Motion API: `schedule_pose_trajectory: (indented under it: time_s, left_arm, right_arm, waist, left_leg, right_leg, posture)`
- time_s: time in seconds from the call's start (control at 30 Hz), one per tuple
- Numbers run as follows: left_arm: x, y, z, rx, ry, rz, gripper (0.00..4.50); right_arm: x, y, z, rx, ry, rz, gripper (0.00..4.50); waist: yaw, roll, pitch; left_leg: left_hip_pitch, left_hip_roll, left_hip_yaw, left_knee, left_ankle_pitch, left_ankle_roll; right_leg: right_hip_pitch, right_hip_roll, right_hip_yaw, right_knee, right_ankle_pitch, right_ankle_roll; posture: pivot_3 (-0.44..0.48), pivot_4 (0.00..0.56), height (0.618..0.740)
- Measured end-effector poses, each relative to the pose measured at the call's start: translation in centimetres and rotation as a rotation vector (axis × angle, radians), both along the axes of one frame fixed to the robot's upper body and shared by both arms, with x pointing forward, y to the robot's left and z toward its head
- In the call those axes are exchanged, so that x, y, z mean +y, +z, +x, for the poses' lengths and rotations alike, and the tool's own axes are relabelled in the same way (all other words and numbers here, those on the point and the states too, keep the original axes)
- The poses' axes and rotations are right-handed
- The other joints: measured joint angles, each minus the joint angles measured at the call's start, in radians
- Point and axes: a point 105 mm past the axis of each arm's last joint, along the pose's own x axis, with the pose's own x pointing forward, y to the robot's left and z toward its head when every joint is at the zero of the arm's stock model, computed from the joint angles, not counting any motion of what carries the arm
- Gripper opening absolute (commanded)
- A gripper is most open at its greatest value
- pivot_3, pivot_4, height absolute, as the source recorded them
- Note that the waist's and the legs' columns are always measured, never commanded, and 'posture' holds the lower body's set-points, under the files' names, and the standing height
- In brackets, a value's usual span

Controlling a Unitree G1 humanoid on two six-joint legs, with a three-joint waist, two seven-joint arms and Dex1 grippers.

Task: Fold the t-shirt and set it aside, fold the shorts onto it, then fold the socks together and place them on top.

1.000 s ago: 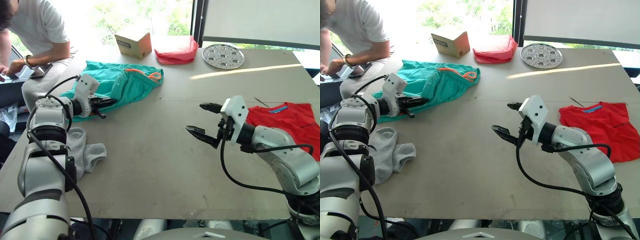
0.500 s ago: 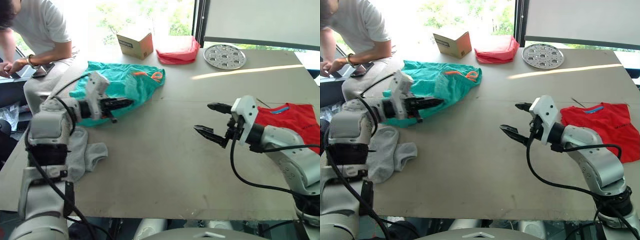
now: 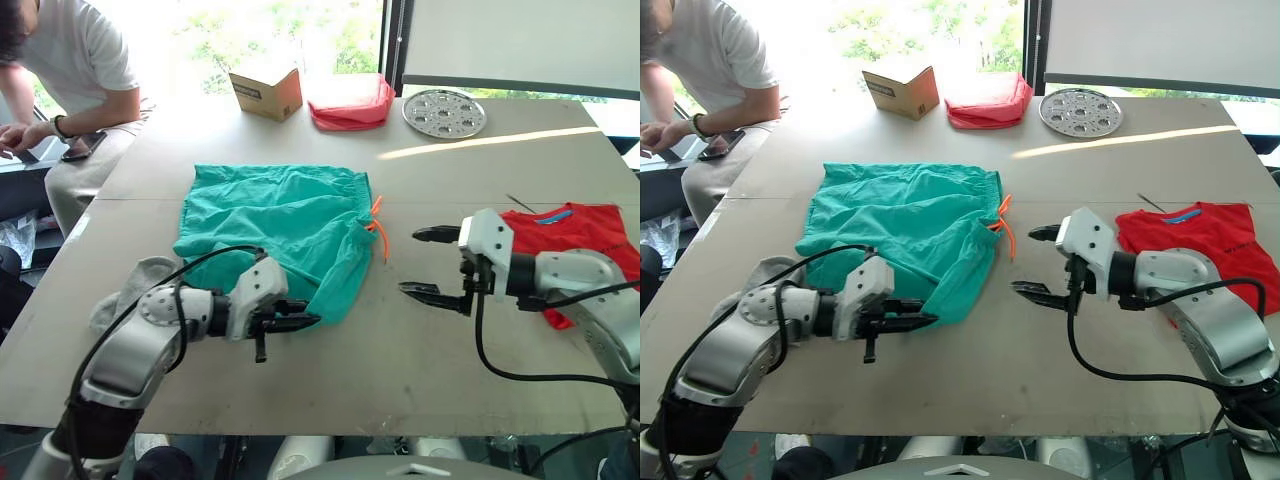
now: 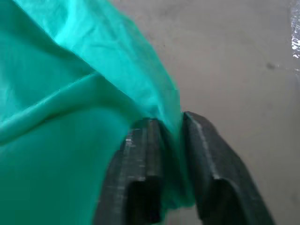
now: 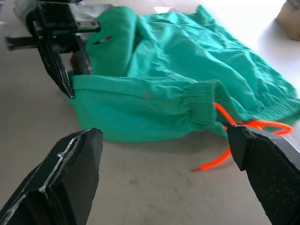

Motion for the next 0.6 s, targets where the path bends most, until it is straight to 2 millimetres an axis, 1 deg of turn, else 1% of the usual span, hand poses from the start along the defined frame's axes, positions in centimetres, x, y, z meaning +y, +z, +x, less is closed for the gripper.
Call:
schedule_pose_trajectory:
  time_s: [0.03,0.07,0.1,0.13,0.17,0.2,0.27,0.3,0.33,0.43,0.53,0.57,0.6]
  left_arm:
    - [0.7,0.3,-0.3,-0.019,0.057,-0.028,3.05]
    - [0.9,0.7,-0.5,-0.029,0.078,-0.044,3.6]
    - [1.1,1.1,-1.0,-0.037,0.097,-0.06,3.98]
    - [1.5,1.6,-1.9,-0.038,0.123,-0.076,3.98]
    - [1.6,1.7,-2.2,-0.036,0.127,-0.076,3.98]
    - [2.2,1.8,-3.0,-0.028,0.166,-0.074,3.98]
    - [3.2,1.6,-4.1,-0.007,0.227,-0.065,3.98]
    - [3.7,1.7,-4.4,-0.012,0.258,-0.059,3.98]
    - [4.6,1.8,-4.7,-0.023,0.305,-0.044,3.98]
    - [6.4,1.7,-5.2,-0.058,0.378,0.017,3.98]
    - [8.0,2.0,-5.0,-0.103,0.46,0.037,4.02]
    - [8.5,2.2,-4.8,-0.12,0.493,0.033,4.02]
    - [8.9,2.3,-4.6,-0.132,0.513,0.035,4.02]
  right_arm:
    - [1.1,-0.1,0.9,-0.041,0.037,-0.04,4.5]
    - [1.6,-0.1,1.4,-0.06,0.054,-0.056,4.5]
    - [2.2,-0.2,1.9,-0.083,0.079,-0.084,4.5]
    - [3.0,-0.5,2.5,-0.115,0.13,-0.131,4.5]
    - [3.1,-0.5,2.7,-0.126,0.141,-0.145,4.5]
    - [3.9,-0.6,3.3,-0.163,0.188,-0.188,4.5]
    - [4.7,-0.6,4.5,-0.238,0.24,-0.269,4.5]
    - [4.7,-0.7,5.1,-0.266,0.256,-0.309,4.5]
    - [5.2,-0.9,5.7,-0.305,0.292,-0.351,4.5]
    - [5.9,-1.0,6.5,-0.39,0.362,-0.412,4.5]
    - [6.2,-1.3,7.2,-0.456,0.41,-0.459,3.69]
    - [6.0,-1.4,7.6,-0.473,0.423,-0.485,3.19]
    - [5.8,-1.5,7.8,-0.482,0.429,-0.502,2.84]
  waist:
    - [-0.002,0.0,0.0]
    - [-0.003,0.0,0.0]
    - [-0.005,-0.001,0.0]
    - [-0.007,-0.001,0.0]
    - [-0.006,0.0,0.0]
    - [-0.004,0.0,0.0]
    - [-0.006,0.001,0.001]
    - [-0.003,0.001,0.001]
    - [-0.002,0.0,0.0]
    - [0.002,0.0,0.0]
    - [0.001,0.001,0.001]
    - [0.0,0.001,0.001]
    - [-0.001,0.001,0.001]
  left_leg:
    - [0.0,0.0,0.0,0.0,0.0,0.0]
    - [0.0,0.001,0.001,0.0,0.0,0.0]
    - [0.0,0.001,0.001,0.0,0.0,0.0]
    - [0.0,0.002,0.002,0.0,0.0,0.0]
    - [0.0,0.002,0.002,0.0,0.0,0.0]
    - [0.0,0.003,0.002,0.0,0.0,0.0]
    - [0.0,0.004,0.003,0.0,0.0,0.0]
    - [0.0,0.004,0.003,0.0,0.0,-0.001]
    - [0.0,0.004,0.004,0.0,0.0,-0.001]
    - [0.0,0.004,0.004,0.0,0.0,-0.001]
    - [0.0,0.005,0.004,0.0,0.0,-0.001]
    - [0.0,0.005,0.004,0.0,0.0,-0.001]
    - [0.0,0.006,0.004,0.0,-0.001,-0.002]
  right_leg:
    - [0.0,0.0,0.0,0.0,0.0,0.0]
    - [-0.001,0.001,0.0,0.0,0.0,0.0]
    - [-0.002,0.001,0.0,0.0,0.0,0.0]
    - [-0.002,0.001,0.0,0.0,0.0,0.0]
    - [-0.002,0.002,0.001,0.0,0.0,0.0]
    - [-0.002,0.002,0.0,0.0,0.0,0.0]
    - [-0.002,0.004,0.001,0.0,0.0,0.0]
    - [-0.002,0.004,0.001,0.0,0.0,0.0]
    - [-0.002,0.004,0.001,0.0,0.0,-0.001]
    - [-0.002,0.004,0.001,-0.001,0.0,-0.001]
    - [-0.002,0.005,0.002,-0.002,0.0,-0.001]
    - [-0.002,0.006,0.002,-0.002,0.0,-0.001]
    - [-0.002,0.006,0.001,-0.002,0.0,-0.001]
  posture:
    - [0.0,0.15,0.74]
    - [0.0,0.15,0.74]
    - [0.0,0.15,0.74]
    - [0.0,0.15,0.74]
    - [0.0,0.15,0.74]
    - [0.0,0.15,0.74]
    - [0.0,0.15,0.74]
    - [0.0,0.15,0.74]
    - [0.0,0.15,0.74]
    - [0.0,0.15,0.74]
    - [0.0,0.15,0.74]
    - [0.0,0.15,0.74]
    - [0.0,0.15,0.74]
